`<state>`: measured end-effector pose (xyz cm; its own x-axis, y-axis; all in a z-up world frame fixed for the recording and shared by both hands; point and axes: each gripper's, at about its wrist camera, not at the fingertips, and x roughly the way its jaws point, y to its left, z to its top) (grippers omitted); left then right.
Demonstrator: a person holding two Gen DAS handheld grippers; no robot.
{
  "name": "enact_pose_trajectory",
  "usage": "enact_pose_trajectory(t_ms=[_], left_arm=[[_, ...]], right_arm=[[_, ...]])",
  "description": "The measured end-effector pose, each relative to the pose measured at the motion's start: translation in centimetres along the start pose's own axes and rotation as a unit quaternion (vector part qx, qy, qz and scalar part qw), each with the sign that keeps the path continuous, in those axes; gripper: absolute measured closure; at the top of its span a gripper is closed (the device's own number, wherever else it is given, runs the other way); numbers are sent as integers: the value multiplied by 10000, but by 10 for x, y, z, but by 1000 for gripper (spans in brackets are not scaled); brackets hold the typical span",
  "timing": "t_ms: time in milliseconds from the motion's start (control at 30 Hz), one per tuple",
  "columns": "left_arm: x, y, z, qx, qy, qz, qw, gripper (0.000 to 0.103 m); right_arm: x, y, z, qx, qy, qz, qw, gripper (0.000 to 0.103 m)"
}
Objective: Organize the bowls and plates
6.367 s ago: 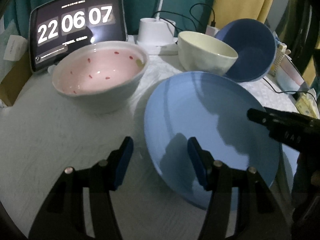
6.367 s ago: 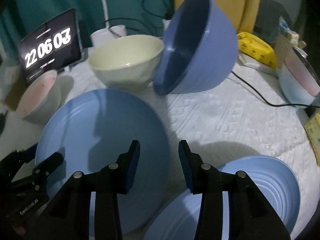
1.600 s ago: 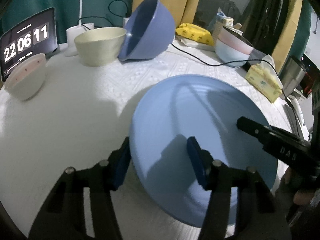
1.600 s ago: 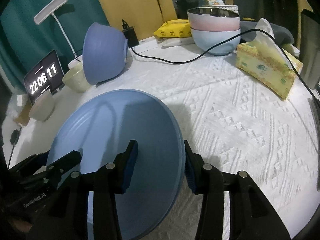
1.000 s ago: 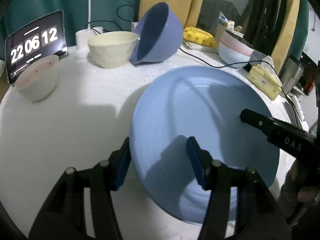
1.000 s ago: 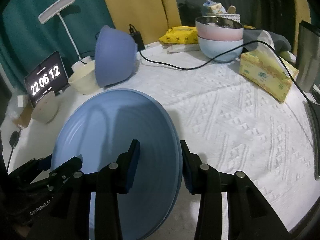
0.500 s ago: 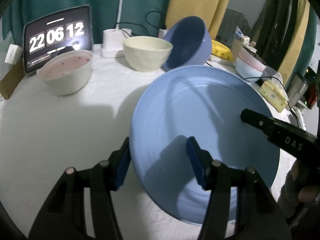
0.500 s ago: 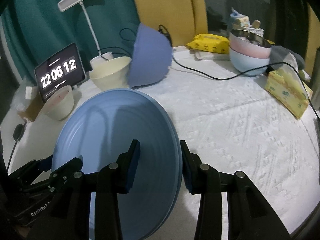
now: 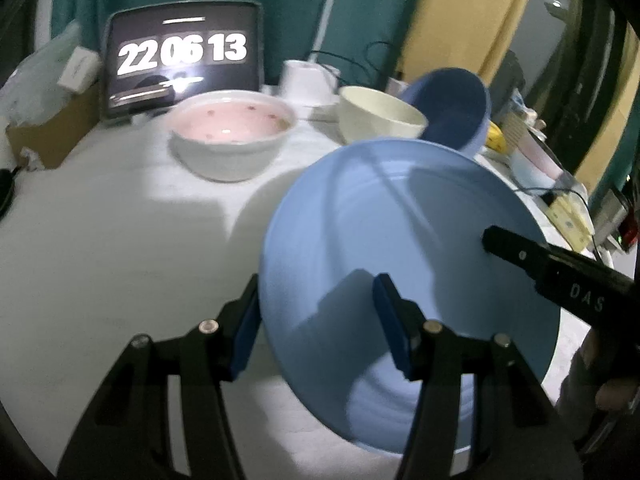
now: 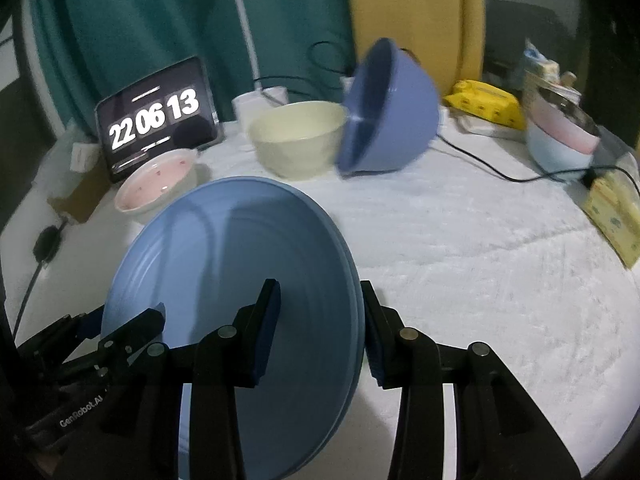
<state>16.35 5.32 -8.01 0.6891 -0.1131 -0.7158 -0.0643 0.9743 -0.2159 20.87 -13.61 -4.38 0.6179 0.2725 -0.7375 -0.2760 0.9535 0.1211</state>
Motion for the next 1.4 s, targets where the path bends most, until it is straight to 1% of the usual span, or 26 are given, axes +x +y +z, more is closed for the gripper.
enact_pose_trajectory(t_ms=[300, 500, 733, 867, 967, 1100, 1200, 1400], left_arm=[[-4, 52, 2, -207, 8, 197, 9996, 47], [-1, 74, 3, -299, 92, 256, 9992, 47], [-2, 74, 2, -127, 79, 279, 9995, 47], [-1, 75, 1, -116, 115, 239, 9996, 47], [-2, 72, -1, -16, 70, 316, 9995, 47], [-4, 68, -2, 85, 18, 373, 9993, 47], [-3, 64, -1, 155, 25, 499, 9986, 47], [-8, 64, -2, 93, 4, 555, 9984, 46]], right_arm=[[23, 52, 10, -211, 182, 172, 9995, 61], [35, 70, 11, -279, 300, 214, 9989, 61], [41, 70, 12, -193, 377, 259, 9988, 61], [44, 67, 7, -156, 460, 238, 9985, 61], [47, 64, 3, -98, 480, 297, 9984, 61], [51, 63, 0, -182, 509, 203, 9983, 61], [52, 62, -1, -237, 531, 214, 9981, 61], [44, 62, 3, -350, 407, 213, 9983, 61]])
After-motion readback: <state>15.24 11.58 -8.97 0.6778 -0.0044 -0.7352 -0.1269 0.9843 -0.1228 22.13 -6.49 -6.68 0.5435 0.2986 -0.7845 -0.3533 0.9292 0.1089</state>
